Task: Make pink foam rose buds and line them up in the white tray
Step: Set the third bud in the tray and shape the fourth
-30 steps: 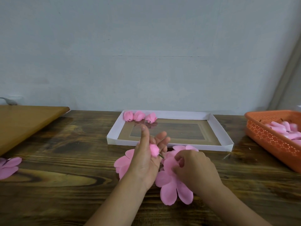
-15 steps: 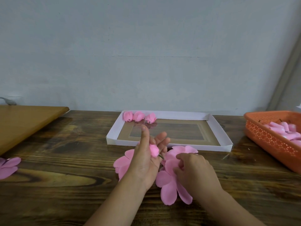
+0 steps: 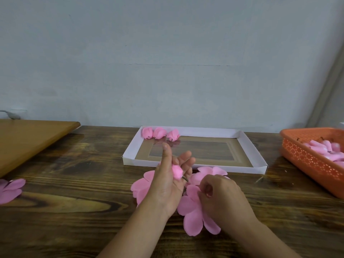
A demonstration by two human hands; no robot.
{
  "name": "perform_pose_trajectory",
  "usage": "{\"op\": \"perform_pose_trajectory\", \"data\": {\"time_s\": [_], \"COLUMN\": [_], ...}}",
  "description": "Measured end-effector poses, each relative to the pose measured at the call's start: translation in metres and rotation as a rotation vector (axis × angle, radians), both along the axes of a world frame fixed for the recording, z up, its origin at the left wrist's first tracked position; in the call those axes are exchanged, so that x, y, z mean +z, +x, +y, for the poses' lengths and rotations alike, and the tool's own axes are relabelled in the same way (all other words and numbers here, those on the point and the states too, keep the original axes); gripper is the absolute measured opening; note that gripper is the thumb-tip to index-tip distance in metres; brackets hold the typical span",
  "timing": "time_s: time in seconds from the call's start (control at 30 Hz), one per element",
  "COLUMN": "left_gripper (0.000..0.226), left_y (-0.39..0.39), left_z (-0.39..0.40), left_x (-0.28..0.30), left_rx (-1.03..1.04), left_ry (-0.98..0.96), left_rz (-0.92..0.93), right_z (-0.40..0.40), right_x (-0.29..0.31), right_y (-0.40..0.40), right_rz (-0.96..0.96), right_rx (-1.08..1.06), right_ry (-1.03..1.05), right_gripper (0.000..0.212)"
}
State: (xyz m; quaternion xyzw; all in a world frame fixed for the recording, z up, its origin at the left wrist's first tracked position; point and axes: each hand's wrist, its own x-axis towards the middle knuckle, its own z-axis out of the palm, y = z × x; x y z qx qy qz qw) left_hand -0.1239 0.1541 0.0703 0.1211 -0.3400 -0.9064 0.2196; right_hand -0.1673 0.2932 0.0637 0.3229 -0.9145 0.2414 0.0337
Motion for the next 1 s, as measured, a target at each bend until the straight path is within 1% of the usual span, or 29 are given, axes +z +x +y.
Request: {"op": "perform_pose_trajectory", "data": {"time_s": [0.13, 0.23, 0.33, 0.43, 0.47, 0.53, 0.57, 0.6, 0.67, 0.7, 0.77, 0.9, 0.93, 1.0], "left_gripper": [0.048, 0.047, 0.047, 0.049, 0.049, 0.048, 0.048, 0.048, 0.048, 0.048, 0.048, 0.053, 0.053, 0.052], "left_y": [0.0, 0.0, 0.0, 0.0, 0.0, 0.001, 0.001, 0.001, 0.001, 0.001, 0.0, 0.0, 0.0, 0.0], "left_z": [-0.001, -0.003, -0.004, -0.004, -0.004, -0.004, -0.004, -0.004, -0.004, -0.004, -0.004, -0.005, -0.005, -0.006], "left_x": [0.002, 0.003, 0.002, 0.004, 0.004, 0.005, 0.004, 0.004, 0.004, 0.004, 0.003, 0.002, 0.002, 0.002], "left_rx": [0.015, 0.018, 0.015, 0.005, 0.004, 0.003, 0.004, 0.005, 0.003, 0.003, 0.005, 0.009, 0.012, 0.015], "left_ry": [0.024, 0.034, 0.039, 0.04, 0.044, 0.054, 0.055, 0.053, 0.05, 0.051, 0.052, 0.034, 0.03, 0.027], "left_rz": [0.005, 0.018, 0.023, 0.032, 0.033, 0.035, 0.037, 0.039, 0.041, 0.042, 0.044, 0.04, 0.038, 0.033], "right_z": [0.008, 0.009, 0.006, 0.007, 0.009, 0.015, 0.017, 0.018, 0.017, 0.017, 0.016, 0.014, 0.012, 0.011], "right_x": [0.008, 0.016, 0.018, 0.013, 0.011, 0.007, 0.007, 0.006, 0.004, 0.004, 0.007, 0.009, 0.009, 0.007], "right_y": [-0.001, -0.009, -0.02, -0.027, -0.029, -0.032, -0.032, -0.034, -0.039, -0.041, -0.044, -0.043, -0.042, -0.042], "right_rz": [-0.09, -0.193, -0.426, -0.701, -0.791, -0.946, -1.005, -1.048, -1.099, -1.108, -1.126, -1.166, -1.156, -1.099], "right_rx": [0.07, 0.068, 0.003, -0.051, -0.042, 0.03, 0.073, 0.09, 0.055, 0.047, 0.095, 0.221, 0.258, 0.247], "right_ry": [-0.135, -0.252, -0.369, -0.501, -0.554, -0.65, -0.685, -0.718, -0.778, -0.8, -0.811, -0.812, -0.797, -0.762], "right_gripper": [0.018, 0.017, 0.015, 0.021, 0.021, 0.015, 0.015, 0.023, 0.043, 0.043, 0.03, 0.034, 0.033, 0.033]}}
